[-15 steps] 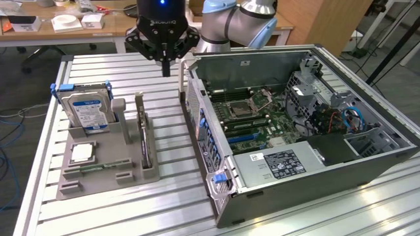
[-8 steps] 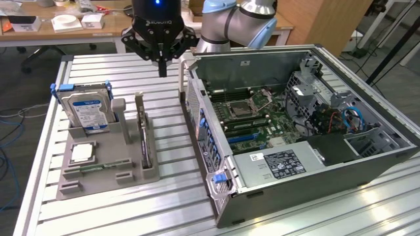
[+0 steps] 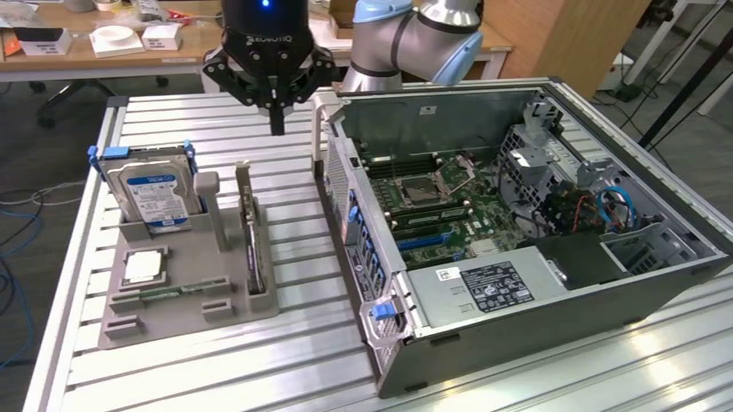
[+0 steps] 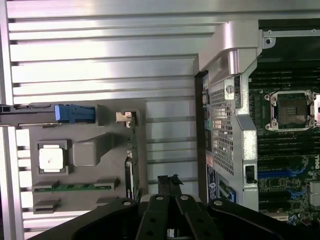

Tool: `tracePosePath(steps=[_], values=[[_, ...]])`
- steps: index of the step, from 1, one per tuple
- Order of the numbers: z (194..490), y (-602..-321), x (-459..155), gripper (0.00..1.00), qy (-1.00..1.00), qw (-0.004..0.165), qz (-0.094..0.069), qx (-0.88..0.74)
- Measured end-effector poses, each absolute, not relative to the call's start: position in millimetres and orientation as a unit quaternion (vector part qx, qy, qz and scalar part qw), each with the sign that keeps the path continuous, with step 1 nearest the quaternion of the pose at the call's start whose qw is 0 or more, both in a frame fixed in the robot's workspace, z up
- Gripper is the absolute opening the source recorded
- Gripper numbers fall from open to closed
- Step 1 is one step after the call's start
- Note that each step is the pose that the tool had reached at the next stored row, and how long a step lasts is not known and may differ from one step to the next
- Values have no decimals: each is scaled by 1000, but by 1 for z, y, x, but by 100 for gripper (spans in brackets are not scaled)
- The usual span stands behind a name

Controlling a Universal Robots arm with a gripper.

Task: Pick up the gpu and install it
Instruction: 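Reach for the gpu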

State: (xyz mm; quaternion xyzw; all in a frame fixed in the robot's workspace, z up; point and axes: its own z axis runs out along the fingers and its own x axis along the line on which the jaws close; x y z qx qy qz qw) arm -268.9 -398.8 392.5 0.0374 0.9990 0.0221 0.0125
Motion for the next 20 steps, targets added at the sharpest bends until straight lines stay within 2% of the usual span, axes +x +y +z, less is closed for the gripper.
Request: tracePosePath(steps=[20], values=[[393, -399, -291, 11, 999, 12, 22, 37]])
